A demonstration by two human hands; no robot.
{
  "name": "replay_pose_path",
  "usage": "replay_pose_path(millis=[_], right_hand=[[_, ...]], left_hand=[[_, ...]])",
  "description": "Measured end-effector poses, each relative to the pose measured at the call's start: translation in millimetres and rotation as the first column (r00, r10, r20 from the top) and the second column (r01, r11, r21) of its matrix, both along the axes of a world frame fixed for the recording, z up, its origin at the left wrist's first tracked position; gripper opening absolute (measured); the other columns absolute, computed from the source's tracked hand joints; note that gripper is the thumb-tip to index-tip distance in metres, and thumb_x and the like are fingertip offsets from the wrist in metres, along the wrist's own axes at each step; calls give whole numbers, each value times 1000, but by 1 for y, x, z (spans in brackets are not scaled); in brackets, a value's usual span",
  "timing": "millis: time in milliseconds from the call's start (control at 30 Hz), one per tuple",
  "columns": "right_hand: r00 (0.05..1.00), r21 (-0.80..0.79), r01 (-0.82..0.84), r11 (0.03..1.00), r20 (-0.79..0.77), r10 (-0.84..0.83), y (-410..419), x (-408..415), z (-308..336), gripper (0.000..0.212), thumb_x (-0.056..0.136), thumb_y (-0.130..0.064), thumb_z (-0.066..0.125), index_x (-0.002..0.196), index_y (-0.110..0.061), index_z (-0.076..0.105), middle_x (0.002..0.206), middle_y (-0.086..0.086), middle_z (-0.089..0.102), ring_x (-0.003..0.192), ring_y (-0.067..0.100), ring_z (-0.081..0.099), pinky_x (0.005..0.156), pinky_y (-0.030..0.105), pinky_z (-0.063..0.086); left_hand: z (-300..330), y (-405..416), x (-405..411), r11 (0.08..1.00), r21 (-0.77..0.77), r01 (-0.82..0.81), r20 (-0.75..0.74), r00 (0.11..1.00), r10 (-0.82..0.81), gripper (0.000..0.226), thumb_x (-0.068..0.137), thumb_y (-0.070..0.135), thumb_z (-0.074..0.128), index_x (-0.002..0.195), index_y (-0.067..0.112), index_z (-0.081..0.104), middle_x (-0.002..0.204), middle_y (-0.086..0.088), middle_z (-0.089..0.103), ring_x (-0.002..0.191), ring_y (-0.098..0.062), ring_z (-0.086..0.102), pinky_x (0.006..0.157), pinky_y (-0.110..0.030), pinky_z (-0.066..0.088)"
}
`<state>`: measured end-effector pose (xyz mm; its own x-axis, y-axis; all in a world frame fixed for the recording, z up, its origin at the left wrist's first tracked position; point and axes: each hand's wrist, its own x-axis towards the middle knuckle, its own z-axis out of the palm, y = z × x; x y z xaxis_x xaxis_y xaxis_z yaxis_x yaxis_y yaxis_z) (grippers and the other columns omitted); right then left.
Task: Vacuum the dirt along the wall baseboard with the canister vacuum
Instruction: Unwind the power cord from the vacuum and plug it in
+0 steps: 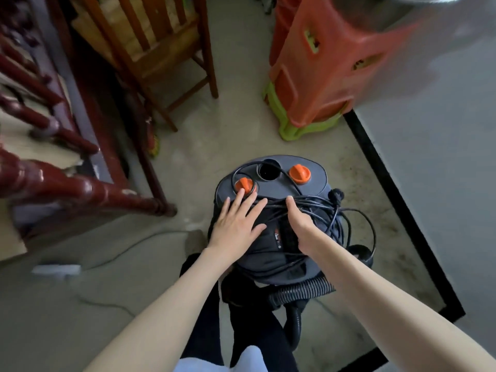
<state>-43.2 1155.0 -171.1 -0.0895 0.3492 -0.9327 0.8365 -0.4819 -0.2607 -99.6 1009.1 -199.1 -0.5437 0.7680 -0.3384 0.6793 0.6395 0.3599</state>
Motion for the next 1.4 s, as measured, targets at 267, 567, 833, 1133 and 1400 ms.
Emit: replay_pose_path(millis=[267, 567, 833, 1133, 1400], right_hand=[[988, 5, -154, 988, 6, 154, -79, 31, 8, 85, 88, -70, 45, 144, -6, 43, 146, 12, 48, 131, 33, 47, 111, 47, 37], [958, 105, -286, 952, -4, 288, -179, 40, 25, 80, 88, -69, 46, 138, -7, 50, 136, 13, 56, 121, 34, 55, 107, 48, 42], [895, 59, -443, 895, -33, 445, -270, 43, 19, 75, 90, -68, 43, 134, -8, 53, 128, 14, 61, 112, 34, 60, 103, 47, 46], [828, -29, -561, 828, -45, 559, -383, 59, -5, 75, 89, -66, 49, 131, -4, 55, 122, 15, 63, 106, 34, 62, 98, 47, 49], [892, -61, -453, 890, -17, 453, -466, 69, -42, 69, 88, -62, 55, 123, -3, 61, 108, 16, 69, 92, 33, 66, 83, 40, 55]], left_hand=[[13, -86, 54, 982, 28, -186, -25, 982, 186, 58, 100, 39, 36, 152, 25, 15, 160, 5, 6, 147, -25, -4, 118, -41, -1], [34, -196, 82, 928, 217, -304, -24, 948, 316, 58, 97, 33, 48, 149, 18, 28, 158, -13, 10, 146, -33, 6, 118, -44, 8], [35, -282, 114, 845, 194, -498, -63, 853, 518, 50, 99, 28, 45, 146, 13, 34, 156, -18, 14, 146, -33, 3, 118, -43, 5], [26, -389, 152, 807, 78, -585, -181, 788, 589, 45, 70, 23, 83, 111, 8, 68, 127, -23, 57, 120, -43, 52, 95, -50, 48], [-10, -479, 146, 850, 38, -526, -115, 842, 526, 53, 62, 23, 88, 111, 9, 71, 121, -23, 62, 107, -38, 63, 80, -44, 56]])
